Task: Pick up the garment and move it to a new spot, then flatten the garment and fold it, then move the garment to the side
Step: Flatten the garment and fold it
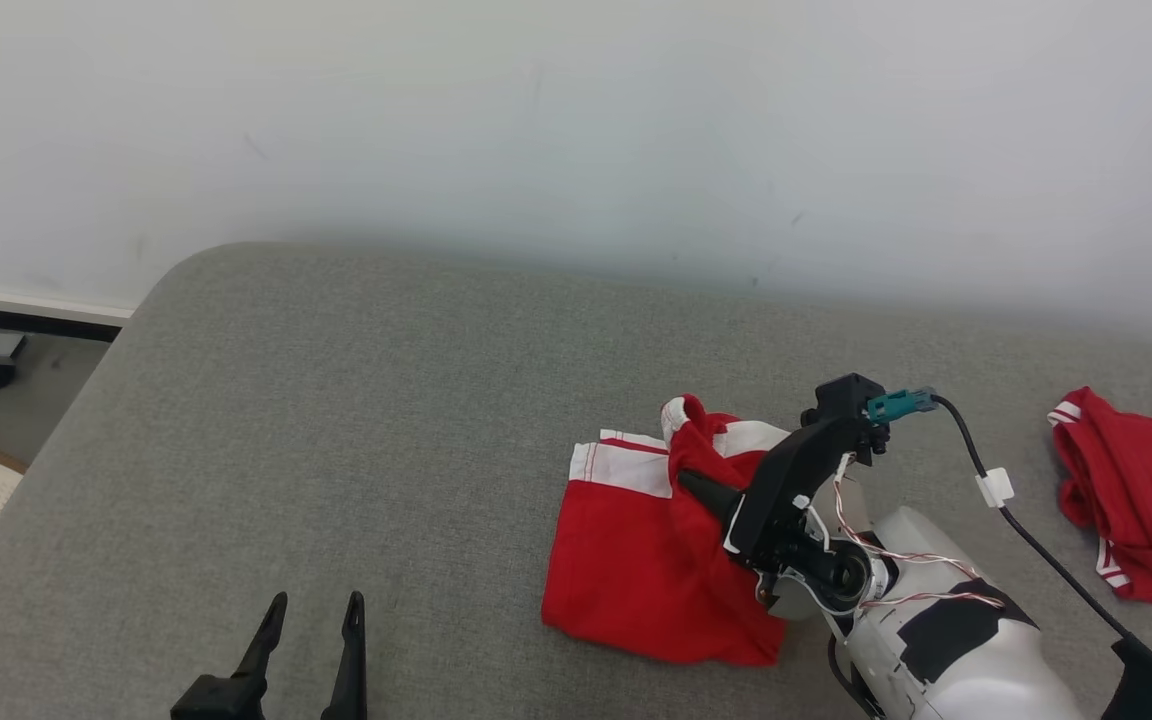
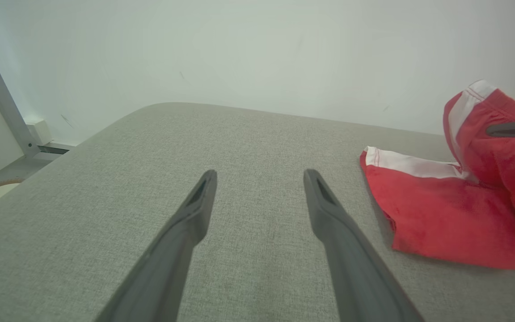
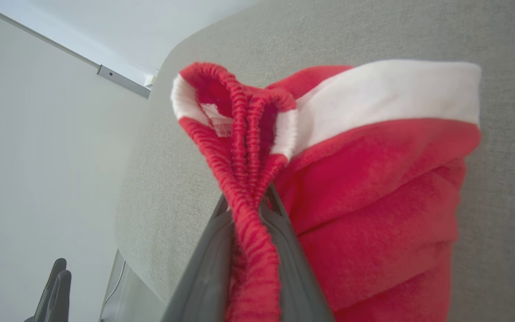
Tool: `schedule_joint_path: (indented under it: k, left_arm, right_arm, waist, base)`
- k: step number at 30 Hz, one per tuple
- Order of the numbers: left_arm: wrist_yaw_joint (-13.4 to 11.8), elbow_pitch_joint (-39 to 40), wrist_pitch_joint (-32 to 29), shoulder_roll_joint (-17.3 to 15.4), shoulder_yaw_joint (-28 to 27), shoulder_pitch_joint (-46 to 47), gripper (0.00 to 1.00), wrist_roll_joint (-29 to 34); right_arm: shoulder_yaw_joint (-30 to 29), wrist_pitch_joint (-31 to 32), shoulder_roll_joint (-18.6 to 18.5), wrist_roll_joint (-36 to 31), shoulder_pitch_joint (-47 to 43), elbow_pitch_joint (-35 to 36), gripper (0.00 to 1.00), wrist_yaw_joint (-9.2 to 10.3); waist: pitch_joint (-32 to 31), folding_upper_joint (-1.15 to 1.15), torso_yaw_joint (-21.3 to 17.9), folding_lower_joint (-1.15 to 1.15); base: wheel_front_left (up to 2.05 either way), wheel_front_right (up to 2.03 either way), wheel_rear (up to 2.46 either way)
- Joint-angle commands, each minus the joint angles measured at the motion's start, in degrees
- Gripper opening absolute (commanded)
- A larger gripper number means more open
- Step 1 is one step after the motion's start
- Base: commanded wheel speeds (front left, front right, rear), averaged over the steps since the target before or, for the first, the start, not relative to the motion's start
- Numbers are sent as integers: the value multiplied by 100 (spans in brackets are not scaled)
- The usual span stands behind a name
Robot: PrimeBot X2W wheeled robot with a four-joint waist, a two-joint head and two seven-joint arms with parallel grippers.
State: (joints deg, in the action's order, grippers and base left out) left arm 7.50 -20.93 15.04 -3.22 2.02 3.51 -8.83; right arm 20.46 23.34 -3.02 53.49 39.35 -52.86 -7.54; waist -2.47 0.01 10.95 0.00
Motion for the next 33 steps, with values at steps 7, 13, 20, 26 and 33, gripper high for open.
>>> schedule_joint_path:
  k: [7, 13, 20, 26, 33]
  left_arm:
    - [-7, -106, 18, 27, 122, 30, 100, -78]
    - [-7, -157, 18, 31, 263, 128, 100, -99]
    - [-8, -236, 18, 35, 488, 321, 100, -152]
    - [-8, -293, 18, 37, 637, 421, 100, -261]
    - [-7, -336, 18, 39, 668, 485, 100, -313]
  right_arm:
    - [880, -157, 15, 839, 262, -429, 0, 14]
    - [1591, -560, 15, 1526, 333, -828, 0, 14]
    - [2246, -1309, 16, 2218, 547, -1239, 0, 14]
    - [2868, -1747, 16, 2794, 749, -1518, 0, 14]
    - [3355, -2014, 15, 3158, 894, -1644, 0, 14]
  waist:
    - [-7, -1, 243, 0]
    - [29, -1, 393, 0]
    - [143, -1, 633, 0]
    - [228, -1, 806, 0]
    - [264, -1, 845, 0]
  base:
    - [0, 0, 0]
    - [0, 0, 0]
    - [0, 0, 0]
    - [0, 0, 0]
    - [0, 0, 0]
